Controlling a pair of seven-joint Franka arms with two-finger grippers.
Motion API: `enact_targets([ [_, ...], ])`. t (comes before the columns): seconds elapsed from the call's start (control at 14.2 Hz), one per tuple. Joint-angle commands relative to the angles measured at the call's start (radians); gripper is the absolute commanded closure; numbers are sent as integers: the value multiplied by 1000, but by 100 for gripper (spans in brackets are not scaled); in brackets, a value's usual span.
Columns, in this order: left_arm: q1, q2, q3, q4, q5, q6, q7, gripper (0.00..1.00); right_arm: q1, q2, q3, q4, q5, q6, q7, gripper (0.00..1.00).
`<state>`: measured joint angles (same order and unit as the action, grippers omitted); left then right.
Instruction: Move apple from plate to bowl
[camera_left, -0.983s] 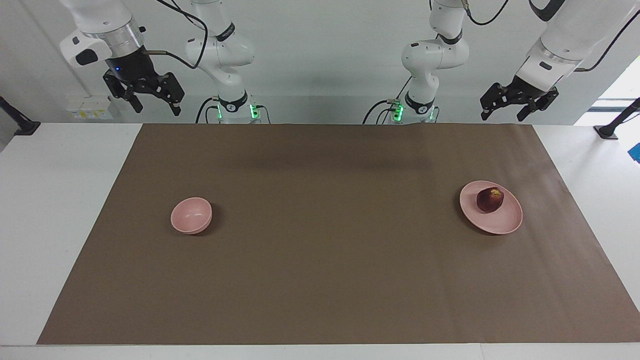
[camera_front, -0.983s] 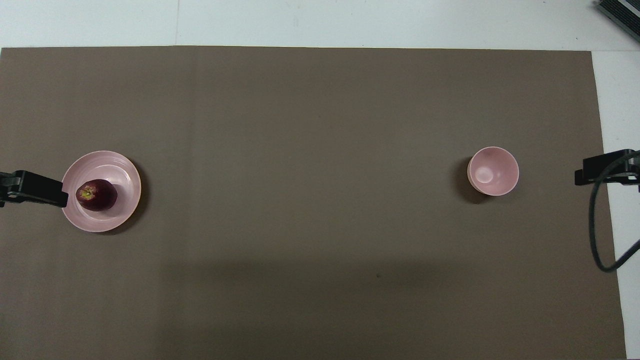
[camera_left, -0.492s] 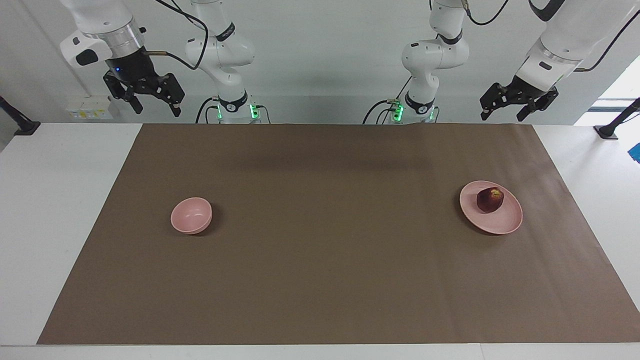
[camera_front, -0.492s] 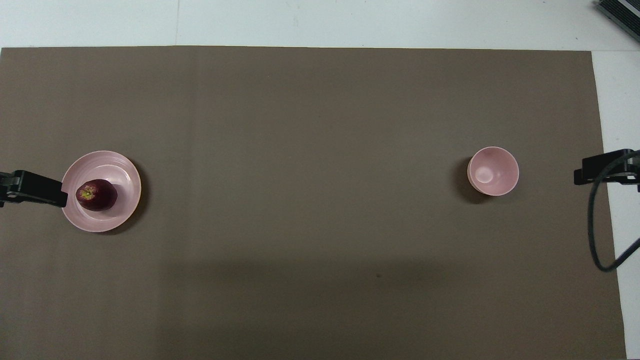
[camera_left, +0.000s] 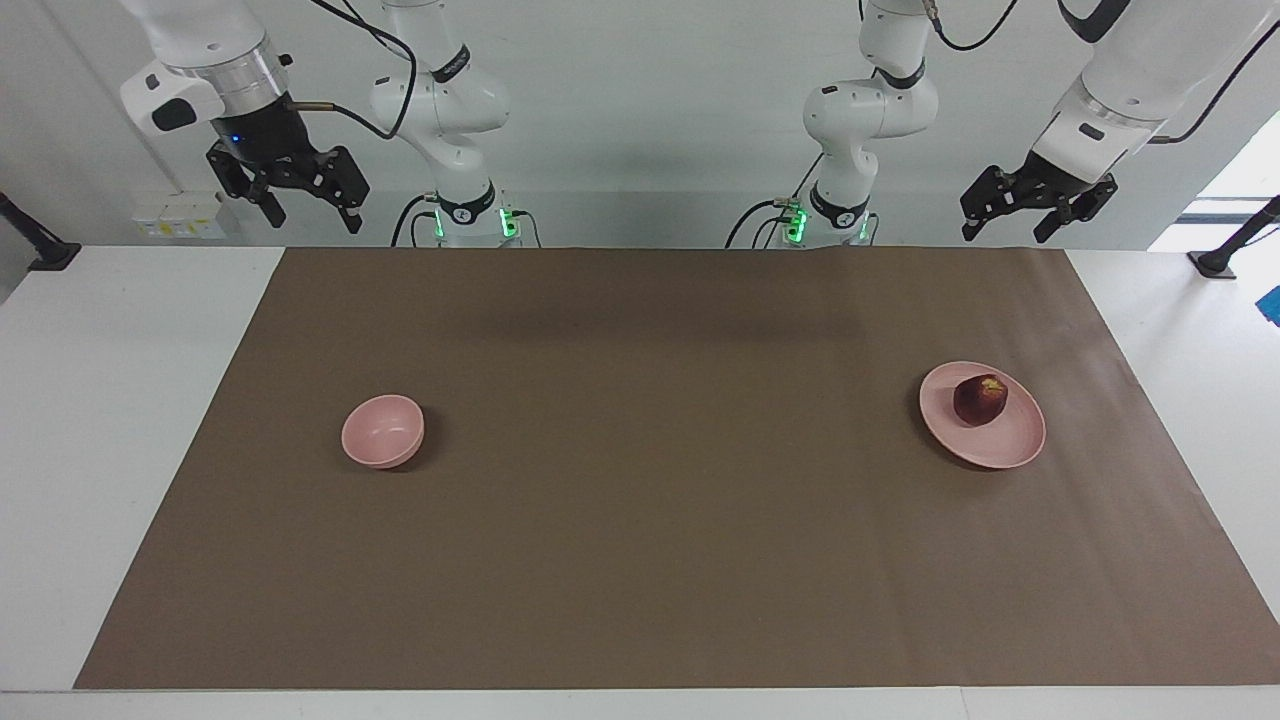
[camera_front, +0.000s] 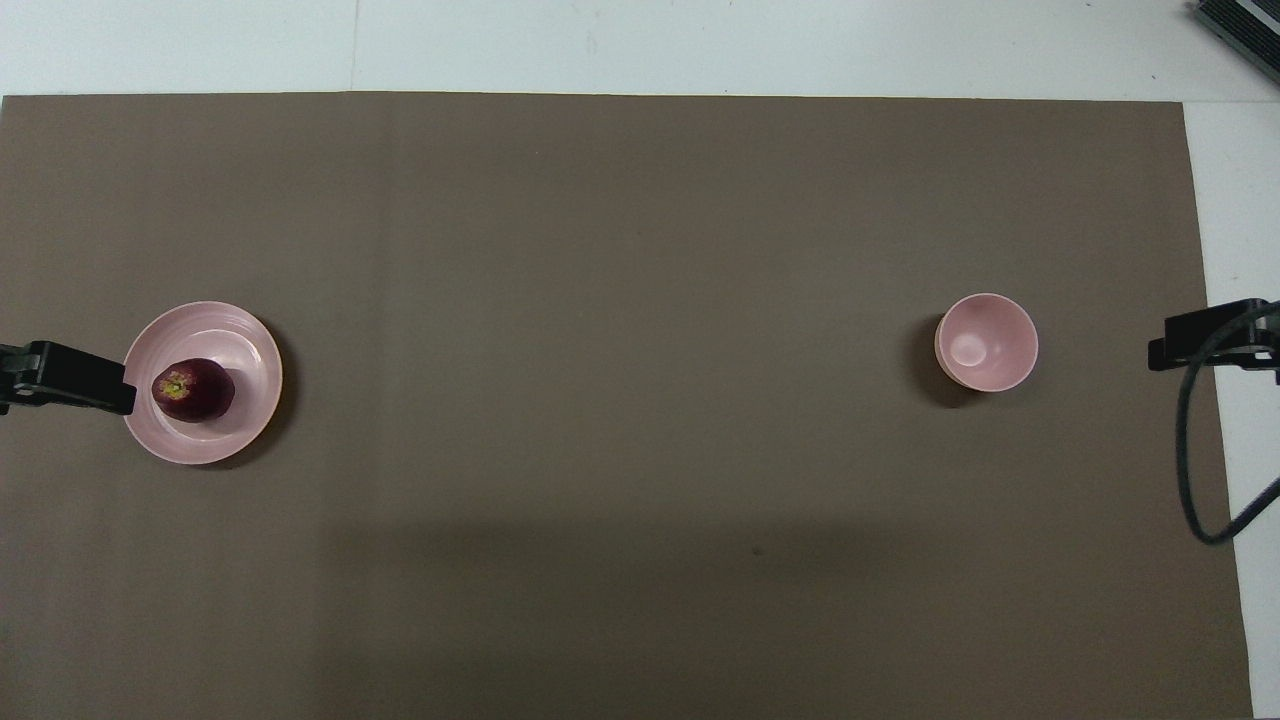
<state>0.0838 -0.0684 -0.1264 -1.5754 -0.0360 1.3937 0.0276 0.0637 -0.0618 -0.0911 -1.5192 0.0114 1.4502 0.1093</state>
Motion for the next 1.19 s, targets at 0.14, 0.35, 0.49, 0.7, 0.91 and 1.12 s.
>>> enact_targets([
  [0.14, -4, 5, 2, 20, -15, -22, 8, 0, -10, -29, 7, -38, -10, 19, -20, 0],
  [0.35, 1, 4, 2, 18, -15, -33, 8, 0, -10, -30, 7, -36, -10, 15, -20, 0],
  [0.49, 7, -2, 2, 3, -15, -33, 8, 0, -10, -30, 7, -36, -10, 15, -20, 0],
  [0.7, 11, 19, 4, 2, -12, -24, 31, 0, -12, -30, 7, -38, -10, 15, -20, 0],
  [0.91, 51, 57, 4, -5, -8, -9, 119, 0, -12, -30, 7, -38, -10, 13, -20, 0],
  [1.12, 86, 65, 4, -70, -7, 80, 220, 0, -13, -30, 7, -38, -10, 12, -22, 0],
])
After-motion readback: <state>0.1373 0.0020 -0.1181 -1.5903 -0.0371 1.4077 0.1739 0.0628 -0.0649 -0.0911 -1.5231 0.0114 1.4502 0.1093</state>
